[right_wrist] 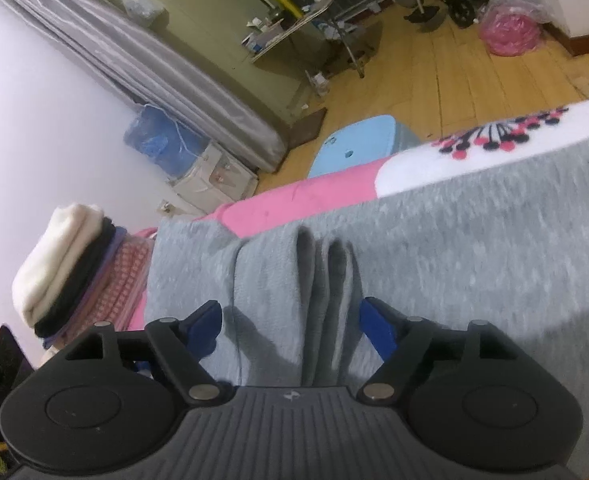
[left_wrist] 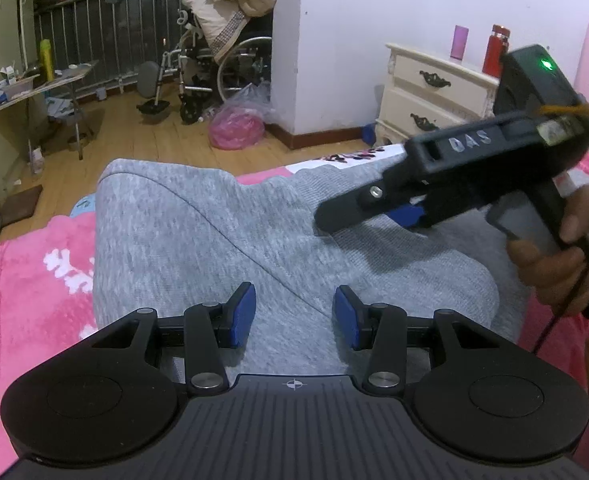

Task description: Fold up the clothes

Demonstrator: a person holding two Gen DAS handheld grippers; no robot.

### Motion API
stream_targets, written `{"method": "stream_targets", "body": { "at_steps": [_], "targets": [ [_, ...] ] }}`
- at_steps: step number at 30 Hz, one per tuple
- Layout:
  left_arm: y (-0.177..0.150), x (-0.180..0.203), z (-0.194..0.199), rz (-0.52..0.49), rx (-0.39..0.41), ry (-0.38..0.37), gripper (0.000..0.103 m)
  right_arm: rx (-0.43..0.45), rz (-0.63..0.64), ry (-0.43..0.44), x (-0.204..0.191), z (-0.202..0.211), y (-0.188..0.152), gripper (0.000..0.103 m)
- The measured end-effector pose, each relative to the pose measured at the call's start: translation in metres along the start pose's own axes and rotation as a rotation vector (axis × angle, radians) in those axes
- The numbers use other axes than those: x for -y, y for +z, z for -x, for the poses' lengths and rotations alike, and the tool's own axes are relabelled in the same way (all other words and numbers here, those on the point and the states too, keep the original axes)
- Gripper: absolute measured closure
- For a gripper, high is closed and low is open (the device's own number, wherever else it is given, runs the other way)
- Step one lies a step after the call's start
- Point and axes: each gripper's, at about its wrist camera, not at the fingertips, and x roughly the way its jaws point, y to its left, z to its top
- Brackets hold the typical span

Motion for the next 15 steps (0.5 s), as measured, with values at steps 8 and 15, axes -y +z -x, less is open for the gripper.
{"method": "stream_targets", "body": {
  "at_steps": [8,15],
  "targets": [
    [0.0,-0.002,-0.001,0.007,0.003,-0.004,0.059,-0.037,-0.107,0.116,0.016,0.015,-0.009,0.025],
    [-0.002,-0.004,-0.001,0.015,0.008,-0.011,0.059,-0.064,-0.215,0.221,0.042,0.019,-0.008,0.05]
  ]
}}
